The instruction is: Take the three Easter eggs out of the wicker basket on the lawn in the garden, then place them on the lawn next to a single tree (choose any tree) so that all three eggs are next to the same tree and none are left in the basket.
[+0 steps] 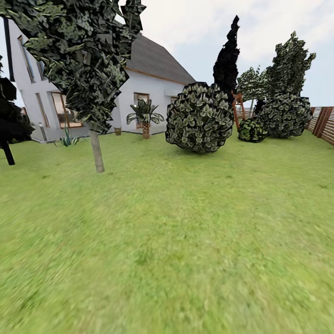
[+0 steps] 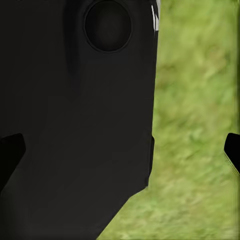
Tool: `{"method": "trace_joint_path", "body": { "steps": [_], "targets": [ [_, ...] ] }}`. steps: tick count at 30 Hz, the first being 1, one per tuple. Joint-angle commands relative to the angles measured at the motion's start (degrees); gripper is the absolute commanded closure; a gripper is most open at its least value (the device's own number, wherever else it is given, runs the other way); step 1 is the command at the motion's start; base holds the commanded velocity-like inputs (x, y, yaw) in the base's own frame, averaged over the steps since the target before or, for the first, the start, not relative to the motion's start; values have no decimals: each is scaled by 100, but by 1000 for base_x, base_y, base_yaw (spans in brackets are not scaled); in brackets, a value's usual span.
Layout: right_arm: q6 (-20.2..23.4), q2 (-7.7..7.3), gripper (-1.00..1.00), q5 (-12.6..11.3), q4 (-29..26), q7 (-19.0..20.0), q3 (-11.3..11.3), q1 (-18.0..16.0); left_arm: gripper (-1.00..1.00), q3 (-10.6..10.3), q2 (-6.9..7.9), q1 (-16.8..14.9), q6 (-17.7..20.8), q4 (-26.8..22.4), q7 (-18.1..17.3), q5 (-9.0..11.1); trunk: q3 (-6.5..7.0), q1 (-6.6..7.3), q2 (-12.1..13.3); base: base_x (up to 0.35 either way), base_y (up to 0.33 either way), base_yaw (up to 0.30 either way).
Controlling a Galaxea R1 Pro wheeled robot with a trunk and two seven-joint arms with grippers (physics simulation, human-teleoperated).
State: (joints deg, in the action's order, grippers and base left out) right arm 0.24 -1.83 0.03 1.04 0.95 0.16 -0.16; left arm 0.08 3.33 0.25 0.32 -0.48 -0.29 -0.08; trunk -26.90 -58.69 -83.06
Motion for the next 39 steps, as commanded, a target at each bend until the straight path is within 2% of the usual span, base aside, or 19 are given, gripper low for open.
{"method": "trace_joint_path", "body": {
  "steps": [1,39],
  "targets": [
    [2,-3,-100,-1,1,10,2,-4,-100,1,1,1,3,-5,-1,-1,-3,-4,-1,333,0,0],
    [11,-3,-100,-3,1,10,-3,-2,-100,1,1,1,3,-5,-4,-1,-3,-4,-1,333,0,0]
  ]
}}
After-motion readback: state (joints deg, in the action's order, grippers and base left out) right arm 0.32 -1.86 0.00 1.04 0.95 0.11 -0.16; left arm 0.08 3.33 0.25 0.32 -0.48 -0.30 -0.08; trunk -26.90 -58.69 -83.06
